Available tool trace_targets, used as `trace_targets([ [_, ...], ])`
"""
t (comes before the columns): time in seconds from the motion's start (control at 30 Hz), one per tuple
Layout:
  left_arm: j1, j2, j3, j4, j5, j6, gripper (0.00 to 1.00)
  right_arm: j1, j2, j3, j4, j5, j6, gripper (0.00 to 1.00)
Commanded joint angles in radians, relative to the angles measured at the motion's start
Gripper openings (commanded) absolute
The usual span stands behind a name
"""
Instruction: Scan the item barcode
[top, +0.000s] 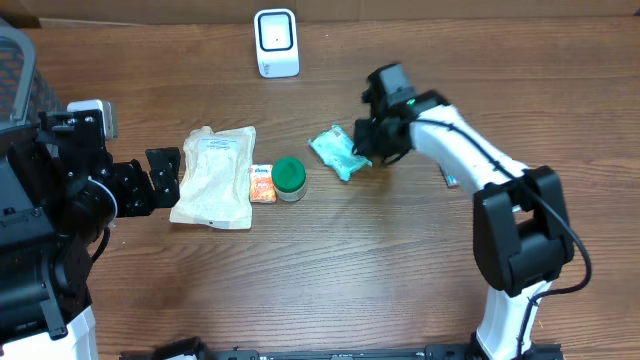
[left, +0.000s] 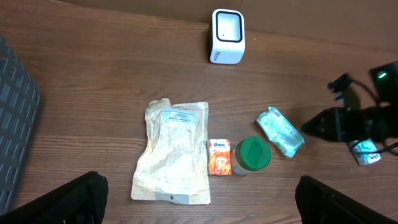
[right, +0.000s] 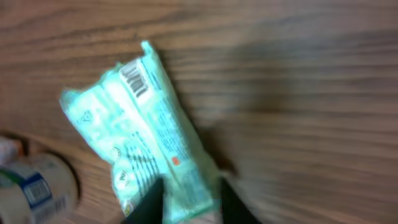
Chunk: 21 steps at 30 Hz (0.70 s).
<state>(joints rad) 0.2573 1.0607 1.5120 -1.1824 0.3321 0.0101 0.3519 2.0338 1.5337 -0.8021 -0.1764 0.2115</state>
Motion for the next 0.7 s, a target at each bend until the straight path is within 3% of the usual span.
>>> trace_targets([
  [0.0, 0.005, 0.000, 0.019, 0.000, -0.002, 0.020, 1.00, -0.008, 0.005, 0.058, -0.036, -0.079, -0.071, 0.40],
  [0.1, 0.005, 0.000, 0.019, 0.000, -0.003, 0.020, 0.99, -0.008, 0.005, 0.058, -0.070, -0.122, 0.124, 0.45],
  [0.17, 0.005, 0.000, 0.019, 0.000, -0.002, 0.020, 1.00, -0.002, 0.005, 0.048, -0.127, -0.132, 0.363, 0.45],
  [0.23, 0.005, 0.000, 0.019, 0.000, -0.002, 0.020, 1.00, 0.011, 0.005, 0.037, -0.135, -0.168, 0.430, 0.45],
  [0.4, 0.005, 0.000, 0.019, 0.000, -0.003, 0.020, 1.00, 0.076, 0.006, -0.005, -0.086, -0.181, 0.452, 0.44],
  [0.5, 0.005, 0.000, 0.019, 0.000, -0.002, 0.020, 1.00, 0.116, 0.007, -0.055, -0.018, -0.176, 0.500, 0.35],
  [0.67, 0.005, 0.000, 0.019, 0.000, -0.003, 0.020, 1.00, 0.135, 0.017, -0.126, 0.068, -0.161, 0.559, 0.29],
])
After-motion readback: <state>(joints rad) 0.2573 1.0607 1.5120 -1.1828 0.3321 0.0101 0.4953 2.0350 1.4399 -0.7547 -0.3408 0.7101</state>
